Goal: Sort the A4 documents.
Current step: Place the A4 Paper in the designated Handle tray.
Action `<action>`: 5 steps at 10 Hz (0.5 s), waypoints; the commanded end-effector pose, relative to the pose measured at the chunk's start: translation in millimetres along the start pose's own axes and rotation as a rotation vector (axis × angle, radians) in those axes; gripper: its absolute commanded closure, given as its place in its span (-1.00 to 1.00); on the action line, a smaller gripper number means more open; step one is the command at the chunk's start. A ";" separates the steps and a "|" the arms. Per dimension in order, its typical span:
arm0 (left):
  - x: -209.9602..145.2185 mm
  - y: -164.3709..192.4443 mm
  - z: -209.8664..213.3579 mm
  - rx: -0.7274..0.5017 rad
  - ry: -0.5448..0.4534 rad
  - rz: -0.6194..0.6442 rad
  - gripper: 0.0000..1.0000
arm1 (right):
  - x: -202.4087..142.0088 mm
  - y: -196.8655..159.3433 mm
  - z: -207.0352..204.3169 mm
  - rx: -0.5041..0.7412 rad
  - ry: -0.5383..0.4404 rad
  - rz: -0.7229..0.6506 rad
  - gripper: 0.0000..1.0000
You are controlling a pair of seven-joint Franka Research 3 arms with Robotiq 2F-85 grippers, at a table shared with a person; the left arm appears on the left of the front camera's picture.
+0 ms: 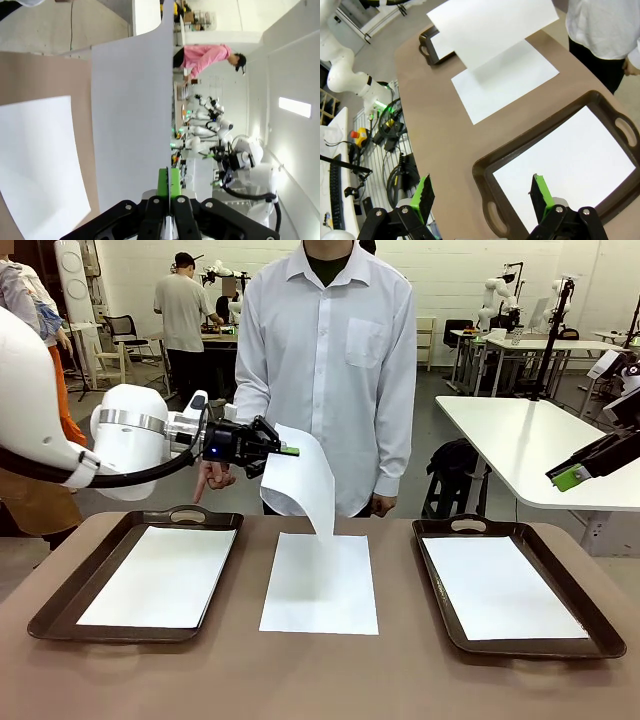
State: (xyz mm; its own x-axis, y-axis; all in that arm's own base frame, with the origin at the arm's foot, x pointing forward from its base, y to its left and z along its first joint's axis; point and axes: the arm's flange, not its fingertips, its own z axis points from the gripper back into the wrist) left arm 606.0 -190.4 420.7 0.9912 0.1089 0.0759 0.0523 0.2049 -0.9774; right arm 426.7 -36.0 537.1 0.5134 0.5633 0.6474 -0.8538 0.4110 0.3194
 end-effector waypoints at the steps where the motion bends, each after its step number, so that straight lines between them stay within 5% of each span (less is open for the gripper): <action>1: -16.5 -13.0 31.0 0.046 0.072 -0.011 0.98 | -0.6 0.8 0.3 0.001 -0.002 0.008 -1.00; 5: -0.7 -34.3 108.3 0.192 0.036 -0.059 0.98 | -0.6 0.8 0.3 0.001 -0.002 0.008 -1.00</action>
State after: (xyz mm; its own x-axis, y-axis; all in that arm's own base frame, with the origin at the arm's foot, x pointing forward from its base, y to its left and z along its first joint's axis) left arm 587.9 -95.7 469.9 0.9872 0.0742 0.1415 0.1057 0.3608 -0.9266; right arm 426.7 -36.3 537.1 0.5137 0.5630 0.6474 -0.8536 0.4114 0.3195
